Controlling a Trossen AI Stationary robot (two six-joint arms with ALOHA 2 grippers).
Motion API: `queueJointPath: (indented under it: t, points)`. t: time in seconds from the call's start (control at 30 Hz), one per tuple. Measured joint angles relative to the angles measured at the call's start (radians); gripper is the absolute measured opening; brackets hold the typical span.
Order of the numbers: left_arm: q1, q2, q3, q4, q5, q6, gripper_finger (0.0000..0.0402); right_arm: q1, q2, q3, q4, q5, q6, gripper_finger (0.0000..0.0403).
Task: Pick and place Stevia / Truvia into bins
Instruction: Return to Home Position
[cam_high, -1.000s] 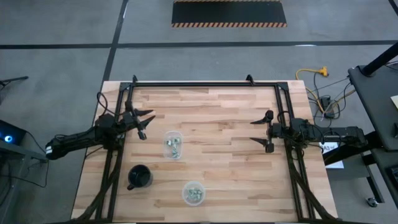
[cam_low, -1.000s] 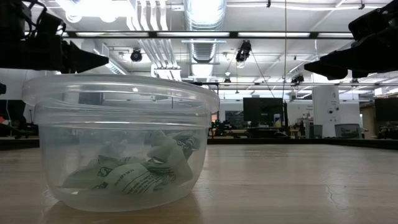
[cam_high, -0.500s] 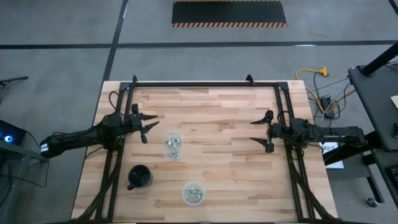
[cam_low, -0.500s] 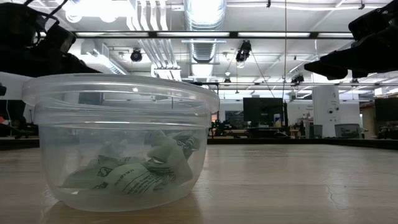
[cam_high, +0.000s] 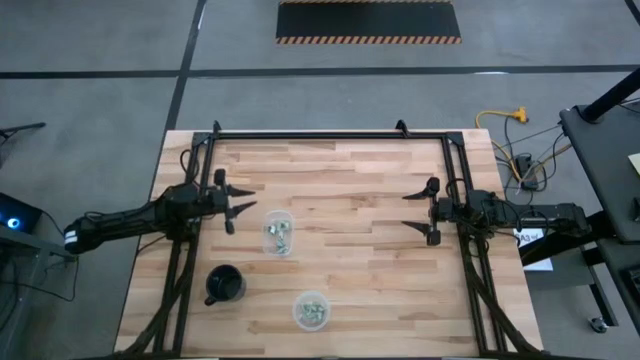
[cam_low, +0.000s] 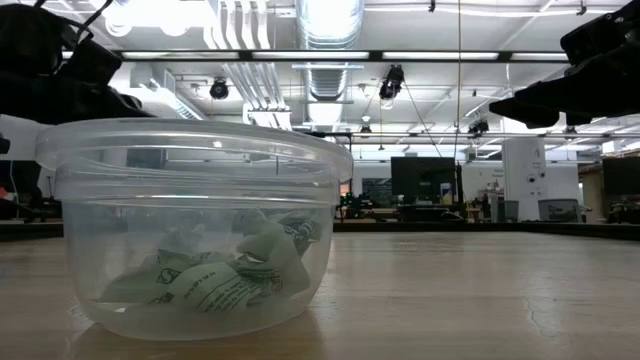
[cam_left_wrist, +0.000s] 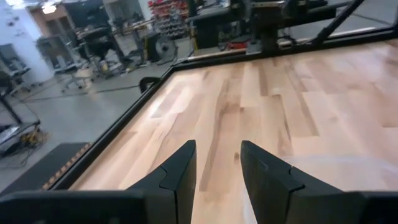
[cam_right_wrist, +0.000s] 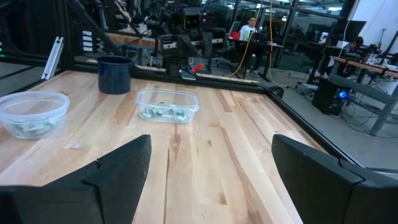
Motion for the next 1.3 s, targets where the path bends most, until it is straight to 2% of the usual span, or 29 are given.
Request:
queueJointPath:
  t: [1.3]
  points:
    - [0.0, 0.027, -0.003, 0.041, -0.019, -0.03, 0.0109, 0.0, 0.0, 0.0, 0.0, 0.0, 0.0, 0.0324]
